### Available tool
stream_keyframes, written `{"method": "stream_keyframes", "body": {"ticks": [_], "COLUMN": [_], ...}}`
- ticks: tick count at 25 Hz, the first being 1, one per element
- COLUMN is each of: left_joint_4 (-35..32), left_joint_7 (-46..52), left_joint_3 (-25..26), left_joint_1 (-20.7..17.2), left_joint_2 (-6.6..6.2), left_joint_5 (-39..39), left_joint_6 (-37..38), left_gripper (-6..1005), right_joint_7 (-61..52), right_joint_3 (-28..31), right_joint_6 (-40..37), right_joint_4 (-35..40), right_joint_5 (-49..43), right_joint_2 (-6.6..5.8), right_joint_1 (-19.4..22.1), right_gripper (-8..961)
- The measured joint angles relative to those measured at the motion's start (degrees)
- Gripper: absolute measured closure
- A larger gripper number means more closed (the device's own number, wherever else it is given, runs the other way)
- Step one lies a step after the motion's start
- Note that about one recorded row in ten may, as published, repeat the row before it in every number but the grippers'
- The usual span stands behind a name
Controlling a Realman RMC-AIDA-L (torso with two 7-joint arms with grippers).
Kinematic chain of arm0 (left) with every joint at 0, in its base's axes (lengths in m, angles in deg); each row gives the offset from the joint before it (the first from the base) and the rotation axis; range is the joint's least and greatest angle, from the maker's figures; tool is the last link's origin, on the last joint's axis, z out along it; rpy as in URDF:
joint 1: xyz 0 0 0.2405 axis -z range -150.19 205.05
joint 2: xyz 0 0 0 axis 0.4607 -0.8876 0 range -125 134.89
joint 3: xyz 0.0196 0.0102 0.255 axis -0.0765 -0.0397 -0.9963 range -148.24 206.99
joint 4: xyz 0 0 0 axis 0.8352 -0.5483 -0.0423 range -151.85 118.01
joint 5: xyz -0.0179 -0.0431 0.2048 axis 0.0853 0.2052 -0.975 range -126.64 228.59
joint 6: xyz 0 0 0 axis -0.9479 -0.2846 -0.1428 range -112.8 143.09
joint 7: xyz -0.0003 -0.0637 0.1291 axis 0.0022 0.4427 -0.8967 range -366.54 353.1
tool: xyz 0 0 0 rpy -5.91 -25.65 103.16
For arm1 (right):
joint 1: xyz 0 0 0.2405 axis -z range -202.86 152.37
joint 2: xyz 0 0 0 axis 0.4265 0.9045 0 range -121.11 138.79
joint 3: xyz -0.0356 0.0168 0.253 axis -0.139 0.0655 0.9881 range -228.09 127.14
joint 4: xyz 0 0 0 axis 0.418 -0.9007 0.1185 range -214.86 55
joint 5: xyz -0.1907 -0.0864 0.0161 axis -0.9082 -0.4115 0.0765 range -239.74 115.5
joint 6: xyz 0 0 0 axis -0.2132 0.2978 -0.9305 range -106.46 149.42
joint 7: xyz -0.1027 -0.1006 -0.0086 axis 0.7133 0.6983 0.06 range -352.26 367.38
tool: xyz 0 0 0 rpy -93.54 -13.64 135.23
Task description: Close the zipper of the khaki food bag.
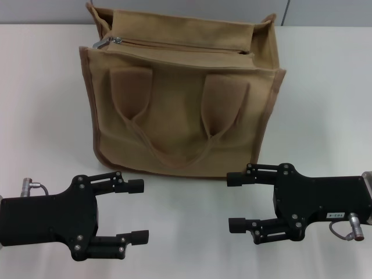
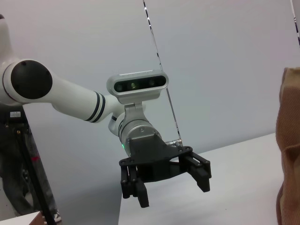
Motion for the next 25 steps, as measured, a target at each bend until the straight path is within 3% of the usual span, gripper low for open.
{"method": "stream_keyframes", "body": {"ticks": [7, 12, 13, 14, 16, 19, 25], "left_joint_4": [-0.01, 1.58, 1.58, 3.07, 4.12, 5.41, 7.35], "left_joint_7": [-0.14, -0.71, -0.71, -0.74, -1.08, -1.61, -1.8], "left_joint_3": [0.79, 13.12, 13.12, 19.07, 22.88, 25.9, 26.09], "left_joint_1": [-0.11, -0.98, -0.98, -1.15, -1.07, -0.28, 3.32], "left_joint_2": [0.01, -0.03, -0.03, -0.05, -0.03, -0.03, 0.06], "left_joint_5": [0.26, 6.71, 6.71, 9.02, 10.05, 10.82, 11.23], "left_joint_6": [-0.01, -0.6, -0.6, -2.2, -5.06, -10.66, -20.91], "left_gripper": [212, 212, 212, 211, 211, 211, 212], "right_joint_7": [0.0, 0.24, 0.24, 0.48, 1.85, 2.94, 4.16], "right_joint_3": [-0.09, -0.09, -0.09, -0.08, -0.01, 0.04, 0.09], "right_joint_6": [-0.01, -0.01, -0.01, -0.02, -0.01, 0.04, 0.66], "right_joint_4": [-0.01, -0.23, -0.23, -0.44, -1.75, -3.0, -4.73], "right_joint_5": [0.0, 0.05, 0.05, 0.06, 0.07, 0.08, 0.17], "right_joint_2": [0.0, 0.04, 0.04, 0.04, 0.06, 0.07, 0.09], "right_joint_1": [-0.02, -0.05, -0.05, -0.1, -0.54, -1.06, -2.11], "right_gripper": [157, 157, 158, 158, 158, 158, 158]}}
